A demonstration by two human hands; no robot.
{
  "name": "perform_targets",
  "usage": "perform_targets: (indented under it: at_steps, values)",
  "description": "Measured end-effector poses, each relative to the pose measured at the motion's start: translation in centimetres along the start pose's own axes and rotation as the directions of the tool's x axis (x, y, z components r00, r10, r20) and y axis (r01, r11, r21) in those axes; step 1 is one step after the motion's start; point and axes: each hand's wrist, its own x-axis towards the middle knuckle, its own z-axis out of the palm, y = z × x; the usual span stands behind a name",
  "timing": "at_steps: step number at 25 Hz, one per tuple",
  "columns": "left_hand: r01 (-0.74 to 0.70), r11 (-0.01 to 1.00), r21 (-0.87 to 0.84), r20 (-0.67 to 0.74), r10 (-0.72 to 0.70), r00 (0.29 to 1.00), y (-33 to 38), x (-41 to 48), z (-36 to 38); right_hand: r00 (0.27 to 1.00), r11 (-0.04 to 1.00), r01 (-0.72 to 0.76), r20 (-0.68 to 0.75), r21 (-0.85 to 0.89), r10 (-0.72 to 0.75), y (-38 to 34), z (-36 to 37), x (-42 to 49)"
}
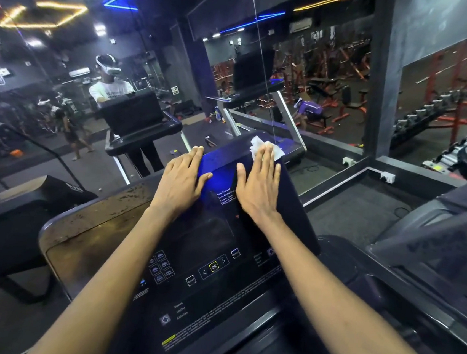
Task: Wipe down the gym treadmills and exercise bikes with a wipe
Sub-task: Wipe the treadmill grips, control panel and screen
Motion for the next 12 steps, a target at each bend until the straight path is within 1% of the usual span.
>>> perform_targets:
  at_steps: [1,4,5,6,7,10,11,12]
  values:
    - [-0.011,0.999,0.03,-0.016,0.012,1.0,0.0,-0.1,0.1,1.0,1.0,0.004,0.013,0.009,-0.004,-0.2,0.0,0.0]
    - [-0.023,0.995,0.095,-0.057,0.029,0.998,0.3,-0.4,0.4,0.989,0.99,0.143,0.043,-0.002,-0.143,-0.2,0.0,-0.1]
    - [-0.024,0.995,0.101,-0.062,0.03,0.998,0.4,-0.3,0.4,0.986,0.986,0.164,0.045,-0.022,-0.163,0.1,-0.1,0.1]
    - [-0.024,0.995,0.102,-0.062,0.03,0.998,0.4,-0.4,0.4,0.988,0.987,0.152,0.04,-0.042,-0.151,0.4,-0.1,0.1]
    - [-0.024,0.994,0.104,-0.062,0.031,0.998,0.4,-0.4,0.4,0.994,0.993,0.109,0.029,-0.051,-0.107,0.8,-0.1,0.1]
    - [-0.024,0.994,0.111,-0.068,0.032,0.997,0.4,-0.4,0.4,0.997,0.997,-0.081,-0.017,-0.011,0.08,1.0,0.7,-2.2]
    - [-0.021,0.994,0.111,-0.073,0.029,0.997,0.5,-0.4,0.4,0.996,0.996,-0.088,-0.023,-0.004,0.088,0.8,1.1,-3.8]
    - [-0.017,0.994,0.11,-0.078,0.026,0.997,0.7,-0.4,0.4,0.999,0.999,-0.053,-0.012,0.001,0.053,0.5,1.5,-5.6]
